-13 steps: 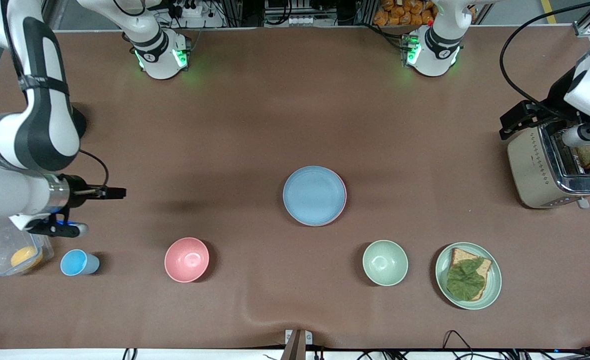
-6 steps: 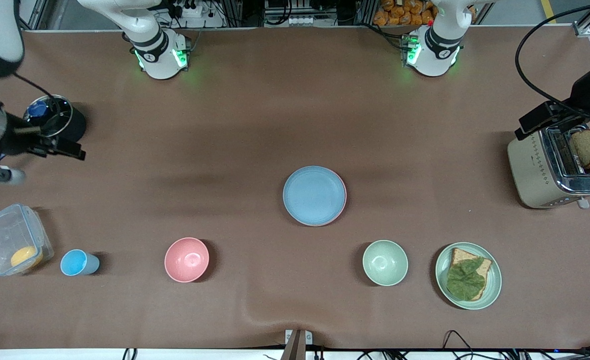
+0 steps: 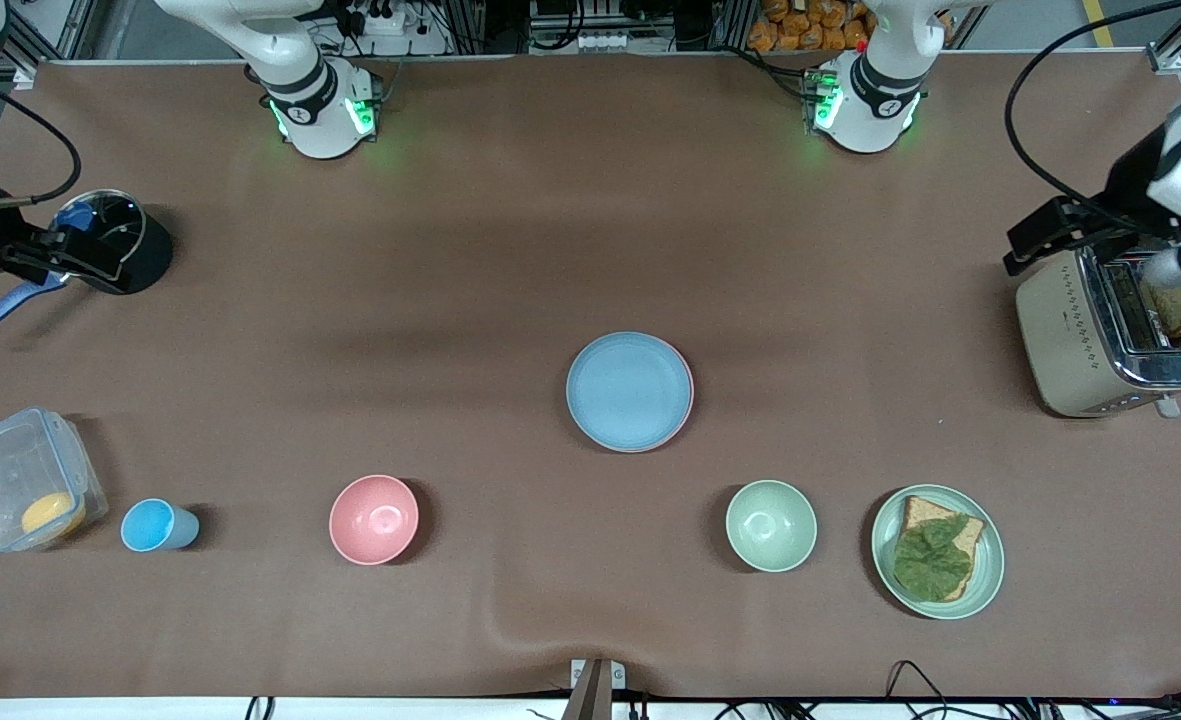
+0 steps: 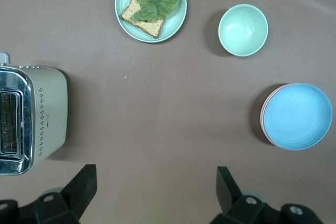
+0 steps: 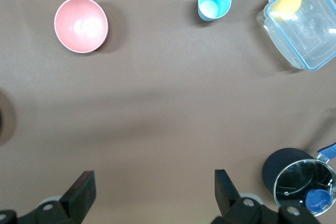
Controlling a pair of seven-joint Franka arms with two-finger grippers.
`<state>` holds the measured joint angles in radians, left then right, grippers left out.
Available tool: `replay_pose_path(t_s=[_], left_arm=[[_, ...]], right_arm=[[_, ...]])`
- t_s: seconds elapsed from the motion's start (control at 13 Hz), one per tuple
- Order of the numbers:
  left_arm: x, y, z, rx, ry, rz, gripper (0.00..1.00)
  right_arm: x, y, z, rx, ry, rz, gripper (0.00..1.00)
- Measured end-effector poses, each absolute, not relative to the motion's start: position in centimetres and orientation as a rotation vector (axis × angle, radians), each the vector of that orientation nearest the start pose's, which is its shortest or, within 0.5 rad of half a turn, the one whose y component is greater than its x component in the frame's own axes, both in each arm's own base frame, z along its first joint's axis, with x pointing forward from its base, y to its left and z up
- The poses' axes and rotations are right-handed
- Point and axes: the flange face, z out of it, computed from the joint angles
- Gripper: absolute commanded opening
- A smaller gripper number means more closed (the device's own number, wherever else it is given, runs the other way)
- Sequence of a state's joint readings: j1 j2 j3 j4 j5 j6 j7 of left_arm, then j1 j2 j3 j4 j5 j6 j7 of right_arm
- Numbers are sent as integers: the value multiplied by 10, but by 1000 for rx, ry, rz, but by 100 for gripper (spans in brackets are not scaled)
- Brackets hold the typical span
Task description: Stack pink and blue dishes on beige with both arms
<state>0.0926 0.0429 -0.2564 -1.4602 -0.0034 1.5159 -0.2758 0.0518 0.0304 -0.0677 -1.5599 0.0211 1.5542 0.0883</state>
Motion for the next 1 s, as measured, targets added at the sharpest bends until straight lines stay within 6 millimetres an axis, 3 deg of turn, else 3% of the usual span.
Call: replay_pose_path(t_s=[0.23,0.54,1.0], left_arm=[[552,-102,647,-3140,-132,-12,100],[554,-87,649,-3104,-155,-27,100],[554,-88,649,-3093,-147,-34,100]], right_arm=[[565,-6,612,-3129,161,43,100],[568,-5,611,-3133,158,43,100],[571,-4,610,-3135,156,44,100]])
